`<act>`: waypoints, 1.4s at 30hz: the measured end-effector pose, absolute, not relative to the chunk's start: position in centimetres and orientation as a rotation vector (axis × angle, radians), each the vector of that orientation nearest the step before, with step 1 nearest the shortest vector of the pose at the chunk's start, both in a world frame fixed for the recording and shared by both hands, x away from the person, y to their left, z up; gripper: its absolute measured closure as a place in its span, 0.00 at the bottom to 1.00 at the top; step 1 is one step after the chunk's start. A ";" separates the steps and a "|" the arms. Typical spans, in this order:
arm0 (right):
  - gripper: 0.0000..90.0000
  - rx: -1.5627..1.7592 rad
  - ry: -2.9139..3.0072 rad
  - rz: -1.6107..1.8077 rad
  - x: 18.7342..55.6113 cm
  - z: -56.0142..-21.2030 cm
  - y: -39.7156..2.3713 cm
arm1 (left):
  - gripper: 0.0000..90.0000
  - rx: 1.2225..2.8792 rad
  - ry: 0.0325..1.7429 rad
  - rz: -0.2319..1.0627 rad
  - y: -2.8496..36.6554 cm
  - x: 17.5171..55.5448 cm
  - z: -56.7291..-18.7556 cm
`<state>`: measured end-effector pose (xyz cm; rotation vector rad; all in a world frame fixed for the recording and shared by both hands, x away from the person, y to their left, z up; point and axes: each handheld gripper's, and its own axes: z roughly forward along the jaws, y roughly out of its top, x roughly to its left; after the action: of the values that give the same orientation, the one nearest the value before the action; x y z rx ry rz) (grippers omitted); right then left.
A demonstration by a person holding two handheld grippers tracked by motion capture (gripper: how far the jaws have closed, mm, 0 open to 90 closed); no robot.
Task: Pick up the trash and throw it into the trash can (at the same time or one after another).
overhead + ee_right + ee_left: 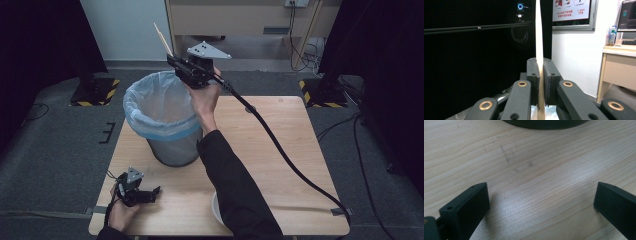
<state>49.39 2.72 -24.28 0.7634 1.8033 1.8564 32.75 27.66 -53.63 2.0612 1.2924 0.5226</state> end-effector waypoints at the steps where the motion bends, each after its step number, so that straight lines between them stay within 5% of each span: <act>1: 0.95 0.766 1.807 1.855 49.4 -24.3 2.8 | 0.00 2.061 1.292 0.523 27.7 32.8 -53.6; 24: 0.94 0.788 1.853 1.823 50.3 -25.9 3.7 | 0.00 2.061 1.292 0.523 27.7 32.7 -53.6; 42: 0.64 0.784 1.844 1.821 49.7 -24.7 2.7 | 0.00 2.061 1.292 0.523 27.7 32.7 -53.6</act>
<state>49.65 2.66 -24.69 0.7842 1.8442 1.8214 32.75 27.65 -53.63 2.0612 1.2925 0.5225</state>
